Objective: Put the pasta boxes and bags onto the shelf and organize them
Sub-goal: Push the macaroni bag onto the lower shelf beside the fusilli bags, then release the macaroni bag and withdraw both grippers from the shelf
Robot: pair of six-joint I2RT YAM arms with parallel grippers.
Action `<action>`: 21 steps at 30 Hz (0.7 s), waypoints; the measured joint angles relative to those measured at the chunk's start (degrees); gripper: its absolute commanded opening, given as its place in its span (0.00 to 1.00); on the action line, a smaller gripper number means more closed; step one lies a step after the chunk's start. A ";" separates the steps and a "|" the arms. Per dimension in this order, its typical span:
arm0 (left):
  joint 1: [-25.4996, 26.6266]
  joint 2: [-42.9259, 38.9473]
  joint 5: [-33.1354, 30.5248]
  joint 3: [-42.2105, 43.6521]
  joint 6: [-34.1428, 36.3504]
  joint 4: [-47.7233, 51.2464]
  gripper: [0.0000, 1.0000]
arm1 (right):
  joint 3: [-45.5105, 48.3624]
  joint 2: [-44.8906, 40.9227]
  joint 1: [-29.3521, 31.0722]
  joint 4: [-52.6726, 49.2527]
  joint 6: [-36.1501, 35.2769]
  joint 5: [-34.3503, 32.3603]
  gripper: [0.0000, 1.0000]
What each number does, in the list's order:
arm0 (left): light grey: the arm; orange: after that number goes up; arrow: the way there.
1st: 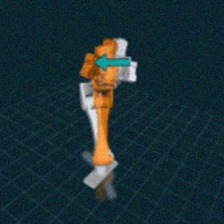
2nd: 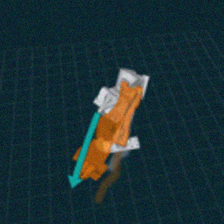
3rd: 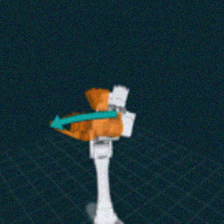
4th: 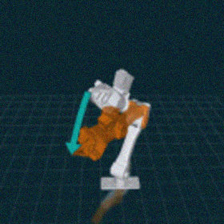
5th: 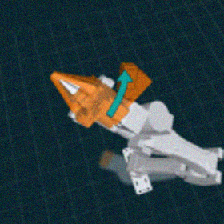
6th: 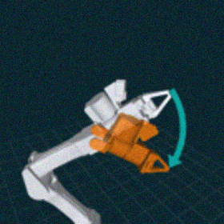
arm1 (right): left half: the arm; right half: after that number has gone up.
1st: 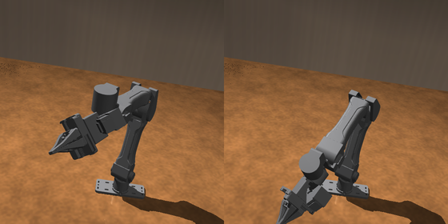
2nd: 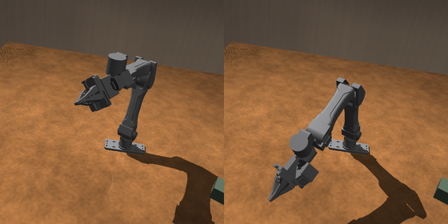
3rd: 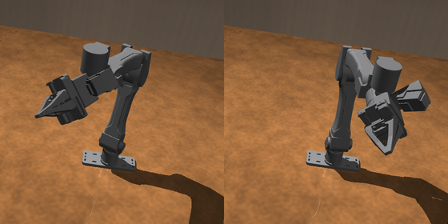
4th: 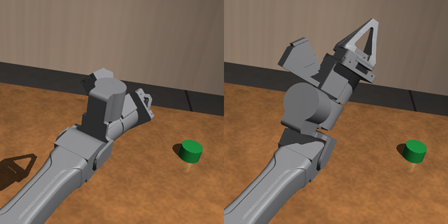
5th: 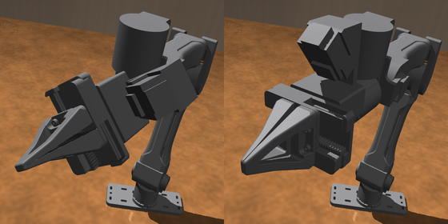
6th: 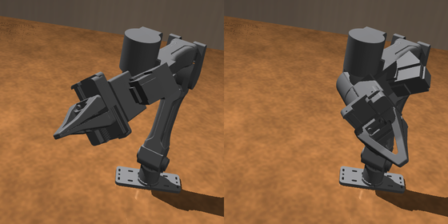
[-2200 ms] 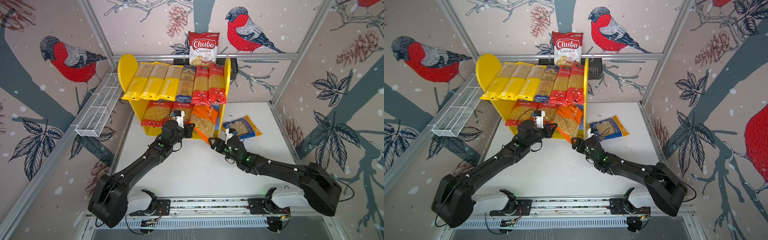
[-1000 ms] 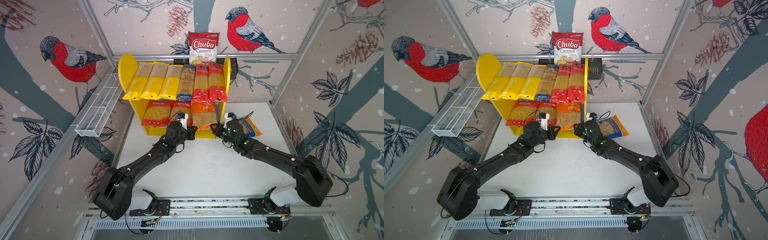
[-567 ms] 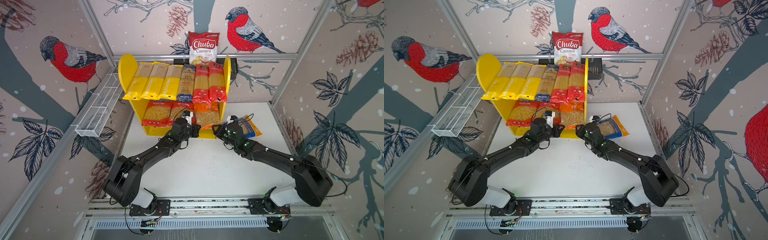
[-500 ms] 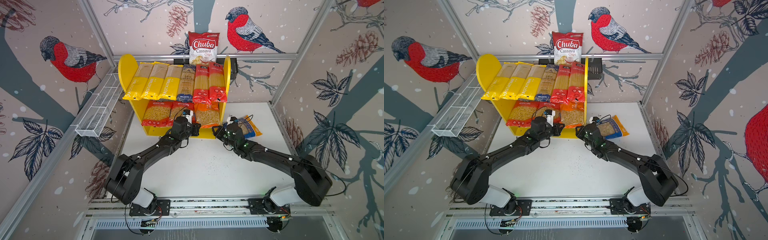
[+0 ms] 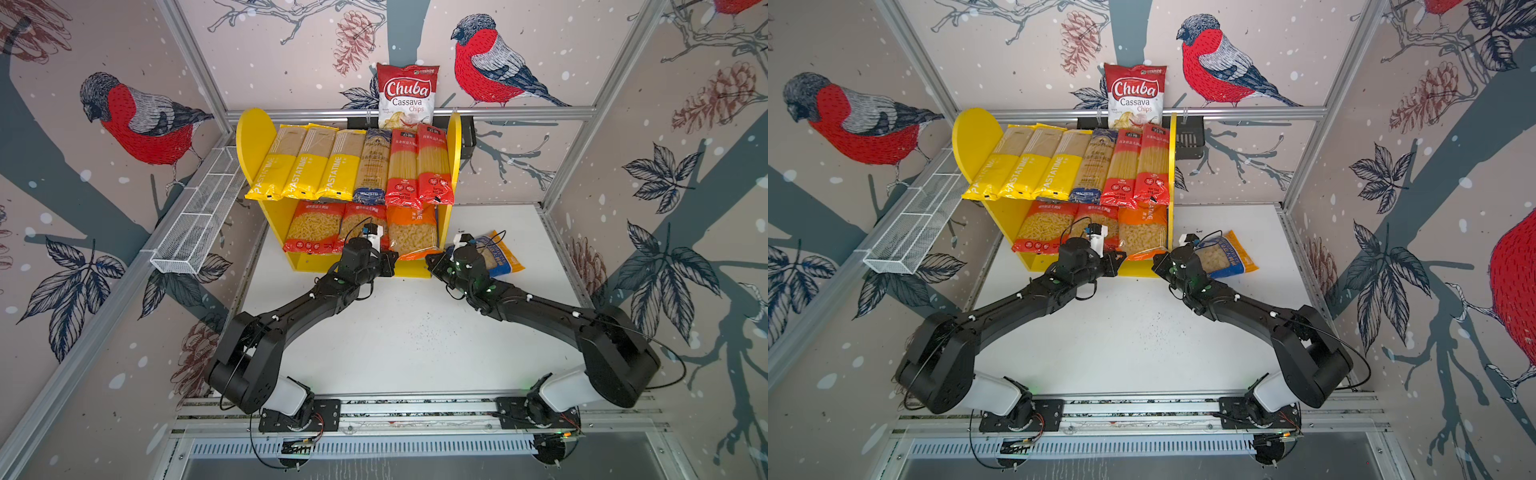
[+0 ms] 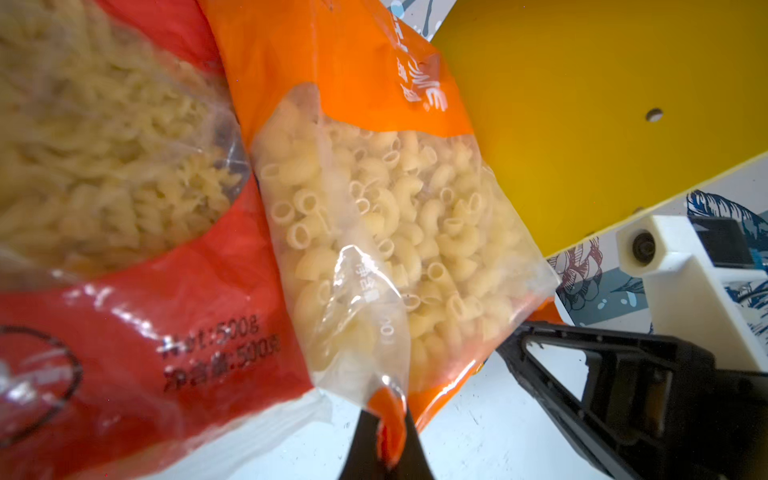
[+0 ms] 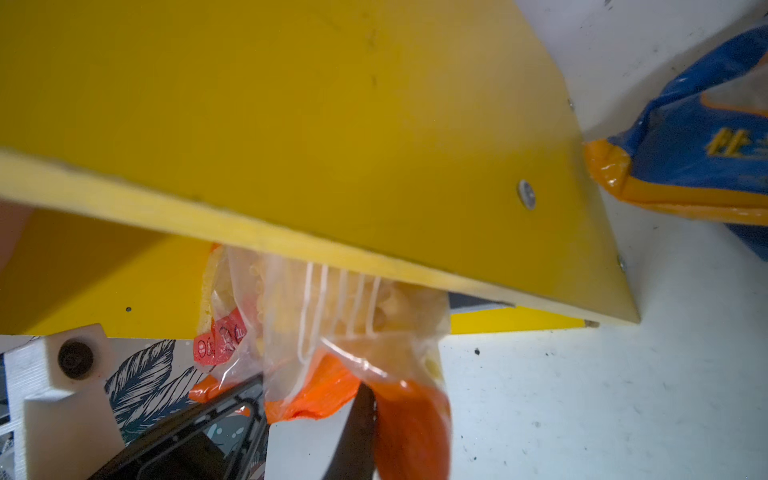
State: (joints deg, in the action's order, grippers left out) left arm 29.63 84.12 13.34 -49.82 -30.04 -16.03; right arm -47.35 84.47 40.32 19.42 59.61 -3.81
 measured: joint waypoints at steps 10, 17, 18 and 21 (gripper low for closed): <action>0.39 -0.11 0.98 -1.88 0.02 1.55 0.04 | 5.86 -7.96 -0.35 -2.12 -0.96 -0.81 0.22; 1.18 -0.74 1.14 -2.78 0.37 3.63 0.21 | 10.75 -16.63 -5.01 -7.32 -1.44 -2.25 0.25; 1.18 -1.27 1.09 -2.80 0.55 3.82 0.24 | 11.23 -17.55 -5.86 -8.02 -1.68 -2.38 0.27; 0.85 -2.58 0.13 -3.26 1.42 5.25 0.32 | 12.35 -19.19 -9.07 -10.03 -2.99 -2.29 0.33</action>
State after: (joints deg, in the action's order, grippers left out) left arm 30.48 81.54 13.47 -53.08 -28.62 -10.79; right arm -35.00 65.28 31.24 9.39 56.62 -6.11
